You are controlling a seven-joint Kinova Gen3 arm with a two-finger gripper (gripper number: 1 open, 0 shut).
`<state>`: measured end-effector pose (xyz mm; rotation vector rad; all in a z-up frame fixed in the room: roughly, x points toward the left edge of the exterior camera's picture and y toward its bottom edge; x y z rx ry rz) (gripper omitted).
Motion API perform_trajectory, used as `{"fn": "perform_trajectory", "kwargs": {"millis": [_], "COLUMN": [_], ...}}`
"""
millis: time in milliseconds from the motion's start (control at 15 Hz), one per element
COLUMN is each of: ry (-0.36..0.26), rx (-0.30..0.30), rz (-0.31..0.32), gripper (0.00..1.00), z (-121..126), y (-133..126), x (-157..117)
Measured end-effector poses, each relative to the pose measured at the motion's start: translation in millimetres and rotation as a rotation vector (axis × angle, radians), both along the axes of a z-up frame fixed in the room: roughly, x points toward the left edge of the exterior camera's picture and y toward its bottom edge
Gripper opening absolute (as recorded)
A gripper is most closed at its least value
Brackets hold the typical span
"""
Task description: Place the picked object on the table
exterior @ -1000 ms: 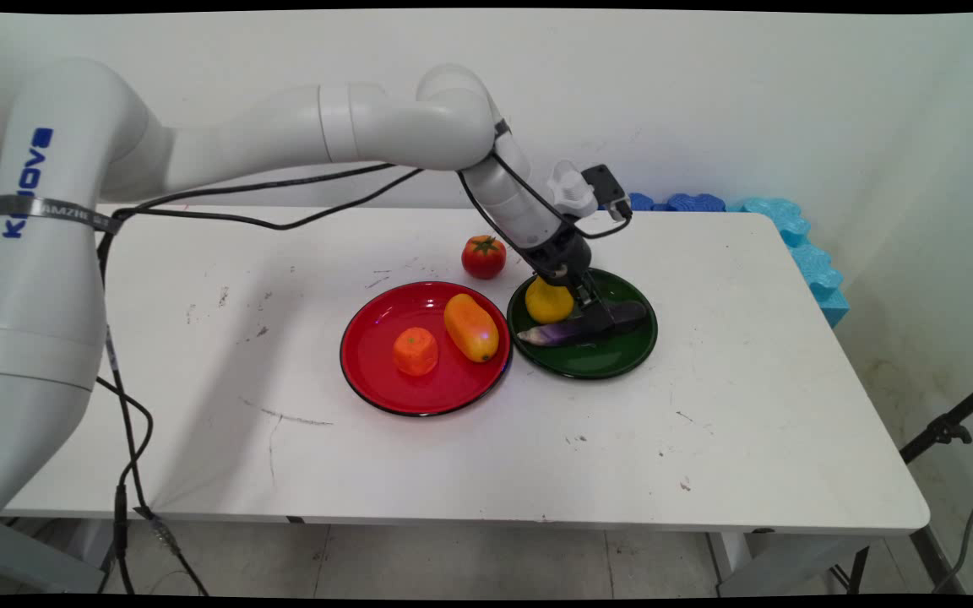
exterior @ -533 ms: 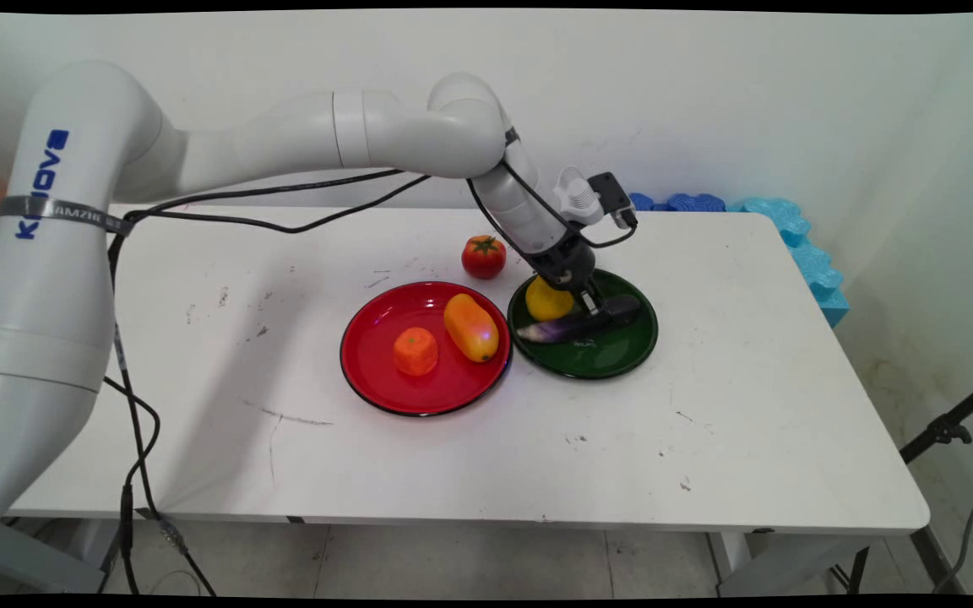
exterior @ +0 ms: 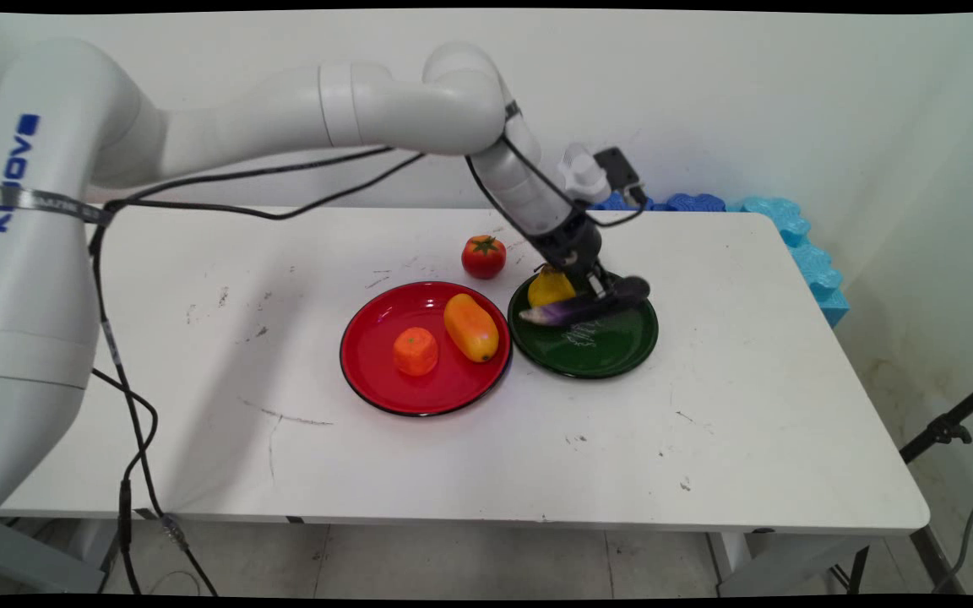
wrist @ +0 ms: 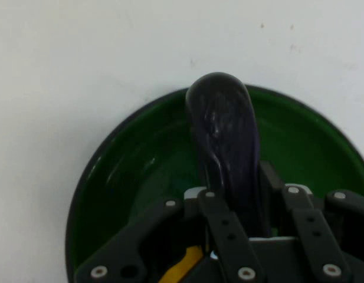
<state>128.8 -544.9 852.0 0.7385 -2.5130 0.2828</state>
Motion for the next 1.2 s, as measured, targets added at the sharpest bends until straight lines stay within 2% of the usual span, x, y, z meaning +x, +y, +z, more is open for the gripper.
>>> {"fn": "perform_trajectory", "kwargs": {"millis": [267,533,667,933,1200], "ry": [0.013,0.029,0.029,0.016,-0.005], "rx": [-0.014,-0.004,0.01,0.036,0.071], "rz": [0.01,0.011,0.0,-0.03,-0.066], "gripper": [0.0,0.0,0.0,0.0,0.0], "z": [40,90,106,115,106], "y": [15,47,66,98,132], "x": [3,10,15,26,39]}}
